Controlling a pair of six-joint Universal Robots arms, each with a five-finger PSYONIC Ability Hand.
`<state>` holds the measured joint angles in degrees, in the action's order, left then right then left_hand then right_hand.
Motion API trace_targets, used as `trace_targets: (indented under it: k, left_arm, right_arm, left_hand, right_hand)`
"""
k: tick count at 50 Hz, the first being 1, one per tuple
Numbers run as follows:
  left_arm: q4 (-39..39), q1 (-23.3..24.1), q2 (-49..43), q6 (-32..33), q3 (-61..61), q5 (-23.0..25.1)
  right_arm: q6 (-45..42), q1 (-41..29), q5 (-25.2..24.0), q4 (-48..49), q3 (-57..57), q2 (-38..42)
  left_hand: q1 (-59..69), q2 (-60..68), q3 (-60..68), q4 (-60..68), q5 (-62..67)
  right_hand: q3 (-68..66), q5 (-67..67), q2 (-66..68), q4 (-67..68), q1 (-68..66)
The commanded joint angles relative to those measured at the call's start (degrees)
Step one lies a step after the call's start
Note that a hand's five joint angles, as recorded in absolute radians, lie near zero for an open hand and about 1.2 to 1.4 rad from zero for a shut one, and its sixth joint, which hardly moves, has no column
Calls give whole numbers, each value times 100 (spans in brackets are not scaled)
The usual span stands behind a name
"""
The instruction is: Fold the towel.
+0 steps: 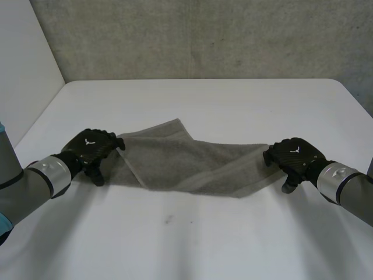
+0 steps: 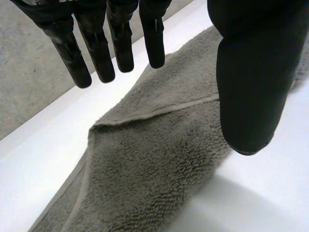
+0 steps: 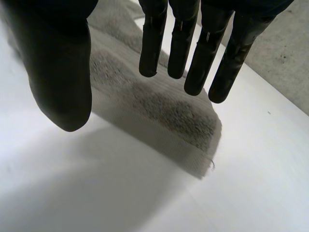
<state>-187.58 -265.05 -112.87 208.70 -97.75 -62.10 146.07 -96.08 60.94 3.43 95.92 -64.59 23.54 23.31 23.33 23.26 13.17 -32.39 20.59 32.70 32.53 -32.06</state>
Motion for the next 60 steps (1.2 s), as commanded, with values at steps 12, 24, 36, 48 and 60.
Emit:
trace_targets:
  k: [12, 24, 36, 48, 60]
  left_arm:
    - [-15, 6, -7, -110, 46, -400]
    - [-77, -20, 46, -690, 116, -400]
    - [-95, -47, 46, -839, 116, -417]
    - [-95, -29, 46, -831, 89, -575]
    - [-103, -29, 46, -831, 81, -575]
  right_arm:
    - [1782, -1587, 67, 262, -28, 25]
    - [2873, -3099, 1419, 474, -1679, 1087]
    - [3006, -3610, 1684, 228, -3264, 2223]
    - [2848, -3698, 2036, 61, -3923, 2838]
    - [2619, -3637, 2027, -80, -3608, 2173]
  left_hand:
    - [-139, -115, -118, -110, -101]
    - [-88, -65, -67, -60, -50]
    - [-71, -48, -50, -43, -34]
    - [-88, -65, -67, -60, -50]
    - [-105, -82, -84, -77, -67]
  right_hand:
    - [112, 69, -143, -125, 79]
    - [195, -15, -226, -209, 162]
    - [-57, 237, 26, 44, -90]
    - [-1432, 1612, 1400, 1418, -1465]
    - [-4761, 4941, 4730, 4747, -4794]
